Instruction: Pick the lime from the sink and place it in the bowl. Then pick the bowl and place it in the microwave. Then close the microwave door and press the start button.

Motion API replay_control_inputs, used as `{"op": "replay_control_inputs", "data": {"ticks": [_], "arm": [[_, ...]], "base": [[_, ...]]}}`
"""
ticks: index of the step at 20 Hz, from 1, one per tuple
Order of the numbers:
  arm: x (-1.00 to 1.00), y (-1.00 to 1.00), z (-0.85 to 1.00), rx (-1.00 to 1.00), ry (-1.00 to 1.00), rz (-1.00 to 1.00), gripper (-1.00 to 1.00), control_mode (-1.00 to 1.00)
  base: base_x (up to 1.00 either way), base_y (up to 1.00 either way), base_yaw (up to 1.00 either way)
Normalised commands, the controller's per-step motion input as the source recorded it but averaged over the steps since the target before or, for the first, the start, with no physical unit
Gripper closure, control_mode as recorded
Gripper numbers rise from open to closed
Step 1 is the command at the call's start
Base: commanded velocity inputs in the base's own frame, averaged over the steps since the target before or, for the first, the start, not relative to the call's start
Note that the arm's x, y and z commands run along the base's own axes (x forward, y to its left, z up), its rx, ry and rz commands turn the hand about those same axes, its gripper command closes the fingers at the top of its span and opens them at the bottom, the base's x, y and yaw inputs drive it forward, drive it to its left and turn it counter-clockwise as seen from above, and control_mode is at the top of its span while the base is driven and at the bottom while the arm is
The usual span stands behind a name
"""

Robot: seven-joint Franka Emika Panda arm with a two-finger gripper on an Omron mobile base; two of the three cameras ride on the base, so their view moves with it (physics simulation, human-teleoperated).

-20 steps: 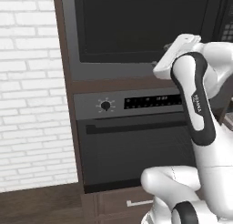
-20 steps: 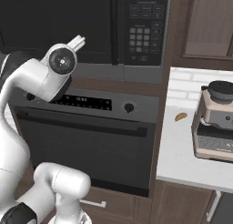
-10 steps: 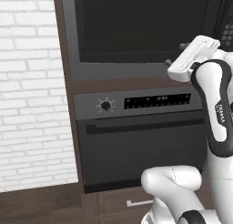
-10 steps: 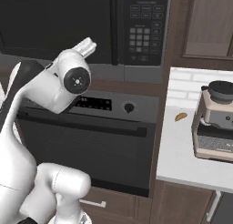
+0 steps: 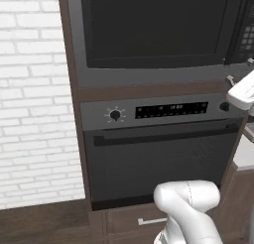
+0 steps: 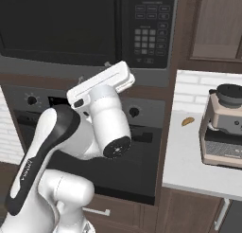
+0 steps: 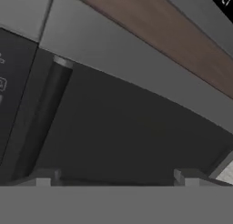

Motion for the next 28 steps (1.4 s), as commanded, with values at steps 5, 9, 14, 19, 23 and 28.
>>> {"op": "replay_control_inputs", "data": {"ticks": [5, 9, 14, 19, 23, 28], "arm": [[0.2, -0.94, -0.13, 0.09, 0.0, 0.0, -1.0, -1.0], [0.44, -0.68, -0.12, 0.1, 0.0, 0.02, -1.0, -1.0], [0.61, 0.0, -0.01, 0.08, -0.04, 0.06, -1.0, -1.0], [0.5, 0.0, 0.0, 0.05, -0.02, 0.07, -1.0, -1.0], [0.38, -0.22, 0.0, 0.03, 0.0, 0.04, -1.0, -1.0], [0.28, -0.45, -0.01, 0.0, 0.0, 0.02, -1.0, -1.0]], "base": [[0.0, 0.0, 0.0], [0.0, 0.0, 0.0], [0.0, 0.0, 0.0], [0.0, 0.0, 0.0], [0.0, 0.0, 0.0], [0.0, 0.0, 0.0]]}}
